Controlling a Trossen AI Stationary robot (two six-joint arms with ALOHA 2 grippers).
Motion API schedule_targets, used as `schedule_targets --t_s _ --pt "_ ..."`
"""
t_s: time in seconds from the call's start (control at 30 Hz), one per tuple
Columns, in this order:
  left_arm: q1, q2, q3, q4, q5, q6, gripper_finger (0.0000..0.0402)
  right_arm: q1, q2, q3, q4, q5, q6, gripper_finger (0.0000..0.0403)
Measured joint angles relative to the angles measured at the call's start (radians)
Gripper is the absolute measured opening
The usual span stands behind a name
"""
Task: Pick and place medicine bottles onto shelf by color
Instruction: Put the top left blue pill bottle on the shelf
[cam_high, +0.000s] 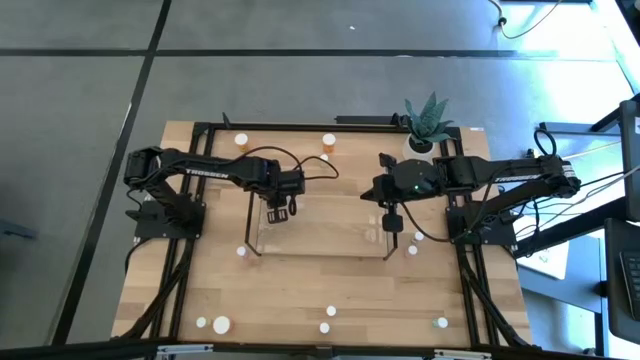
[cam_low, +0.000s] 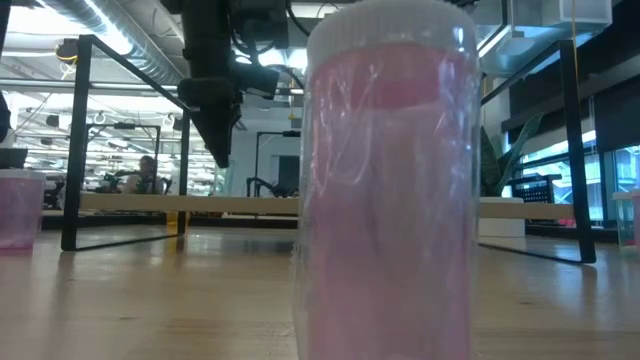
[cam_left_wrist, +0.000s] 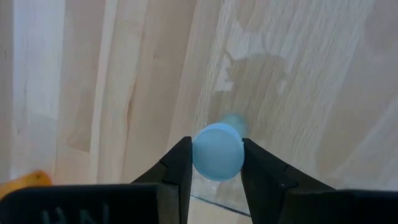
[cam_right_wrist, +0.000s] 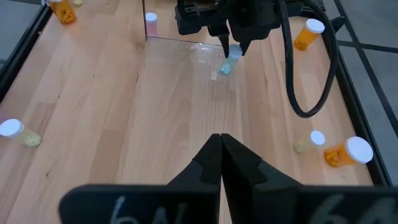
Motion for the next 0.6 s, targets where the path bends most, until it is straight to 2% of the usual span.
schedule_targets --t_s 0.23,0.6 --pt "0.000 0.000 0.000 -0.005 0.002 -0.001 0.0110 0.000 0.000 0.000 0.005 0.000 0.000 0.0010" --pt "-0.004 0.005 -0.005 -0.017 0.009 0.000 0.0203 0.000 0.000 0.000 0.005 0.000 0.000 0.0010"
